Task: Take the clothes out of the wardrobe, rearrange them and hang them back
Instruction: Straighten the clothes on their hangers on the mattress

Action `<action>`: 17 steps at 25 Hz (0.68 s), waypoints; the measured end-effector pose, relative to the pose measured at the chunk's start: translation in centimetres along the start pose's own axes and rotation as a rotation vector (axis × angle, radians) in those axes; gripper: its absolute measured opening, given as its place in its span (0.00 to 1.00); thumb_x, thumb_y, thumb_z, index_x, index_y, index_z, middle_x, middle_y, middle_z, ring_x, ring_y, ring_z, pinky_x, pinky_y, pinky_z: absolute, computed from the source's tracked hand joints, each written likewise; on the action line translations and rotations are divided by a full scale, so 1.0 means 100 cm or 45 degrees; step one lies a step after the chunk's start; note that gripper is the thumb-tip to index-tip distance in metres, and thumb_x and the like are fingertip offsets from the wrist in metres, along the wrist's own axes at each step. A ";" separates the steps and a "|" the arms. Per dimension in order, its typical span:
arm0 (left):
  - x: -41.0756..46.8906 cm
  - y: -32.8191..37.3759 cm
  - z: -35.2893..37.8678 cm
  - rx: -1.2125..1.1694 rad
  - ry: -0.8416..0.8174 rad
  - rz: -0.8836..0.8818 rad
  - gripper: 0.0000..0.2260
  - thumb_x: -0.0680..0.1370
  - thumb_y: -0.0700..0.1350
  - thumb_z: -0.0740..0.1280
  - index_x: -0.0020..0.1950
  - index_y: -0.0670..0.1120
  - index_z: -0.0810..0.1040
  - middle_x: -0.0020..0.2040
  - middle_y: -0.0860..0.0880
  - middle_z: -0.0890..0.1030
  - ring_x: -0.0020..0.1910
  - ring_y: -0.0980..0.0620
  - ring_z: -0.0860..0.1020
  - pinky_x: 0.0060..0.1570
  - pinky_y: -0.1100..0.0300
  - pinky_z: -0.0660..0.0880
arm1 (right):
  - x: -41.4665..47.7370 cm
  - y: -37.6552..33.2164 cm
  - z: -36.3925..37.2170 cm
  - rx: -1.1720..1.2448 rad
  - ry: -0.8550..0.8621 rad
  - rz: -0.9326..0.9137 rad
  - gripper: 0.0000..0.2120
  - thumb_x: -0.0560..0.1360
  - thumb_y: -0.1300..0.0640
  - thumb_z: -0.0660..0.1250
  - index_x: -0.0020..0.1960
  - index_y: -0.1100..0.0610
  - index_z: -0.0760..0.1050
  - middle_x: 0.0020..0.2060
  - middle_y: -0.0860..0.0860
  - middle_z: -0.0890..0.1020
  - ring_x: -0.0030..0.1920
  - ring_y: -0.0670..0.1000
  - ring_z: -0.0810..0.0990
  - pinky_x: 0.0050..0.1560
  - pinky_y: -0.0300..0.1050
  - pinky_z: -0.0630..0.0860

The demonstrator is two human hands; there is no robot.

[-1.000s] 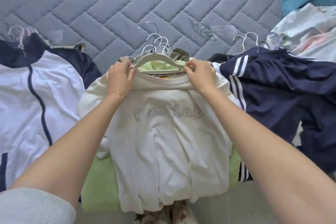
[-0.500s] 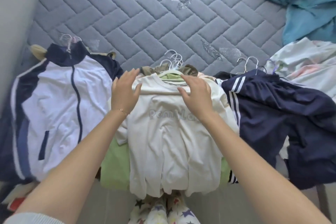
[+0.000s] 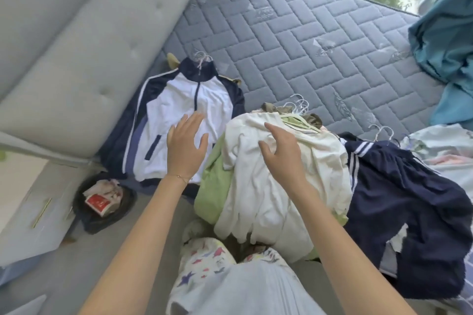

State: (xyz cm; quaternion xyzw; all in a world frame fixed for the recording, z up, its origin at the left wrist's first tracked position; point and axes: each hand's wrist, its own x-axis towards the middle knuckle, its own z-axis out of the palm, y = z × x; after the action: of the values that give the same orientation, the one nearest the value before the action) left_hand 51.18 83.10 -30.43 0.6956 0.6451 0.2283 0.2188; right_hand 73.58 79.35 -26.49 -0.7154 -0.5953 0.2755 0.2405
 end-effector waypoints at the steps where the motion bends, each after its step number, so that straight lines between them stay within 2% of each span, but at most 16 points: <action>1: -0.003 -0.014 -0.008 0.005 0.002 -0.016 0.21 0.81 0.44 0.63 0.74 0.49 0.67 0.74 0.50 0.67 0.76 0.47 0.60 0.74 0.45 0.53 | -0.002 -0.011 0.011 -0.015 -0.021 -0.029 0.22 0.77 0.57 0.67 0.70 0.57 0.71 0.66 0.53 0.76 0.68 0.55 0.71 0.69 0.51 0.64; 7: 0.012 -0.116 -0.065 0.001 -0.053 -0.067 0.22 0.81 0.46 0.62 0.75 0.51 0.65 0.75 0.50 0.66 0.76 0.48 0.59 0.75 0.46 0.52 | 0.014 -0.083 0.098 -0.083 -0.101 -0.038 0.22 0.78 0.58 0.65 0.71 0.56 0.70 0.68 0.52 0.74 0.69 0.54 0.69 0.70 0.48 0.62; 12: 0.048 -0.191 -0.120 -0.010 -0.207 -0.015 0.21 0.82 0.46 0.61 0.75 0.51 0.64 0.76 0.51 0.64 0.77 0.48 0.58 0.75 0.45 0.51 | 0.033 -0.150 0.163 -0.003 0.012 0.149 0.22 0.79 0.57 0.64 0.72 0.55 0.68 0.69 0.52 0.73 0.70 0.53 0.68 0.70 0.48 0.63; 17: 0.087 -0.240 -0.146 -0.032 -0.247 0.021 0.21 0.81 0.45 0.61 0.75 0.49 0.65 0.75 0.49 0.65 0.76 0.48 0.59 0.73 0.42 0.57 | 0.049 -0.188 0.207 0.059 0.055 0.249 0.22 0.80 0.57 0.63 0.73 0.55 0.67 0.69 0.51 0.72 0.70 0.51 0.67 0.71 0.47 0.64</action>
State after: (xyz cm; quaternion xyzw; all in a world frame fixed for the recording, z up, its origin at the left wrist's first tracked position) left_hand 23.81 93.66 -32.83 0.7170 0.6122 0.1697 0.2869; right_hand 46.71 87.78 -29.55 -0.7701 -0.5107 0.2961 0.2416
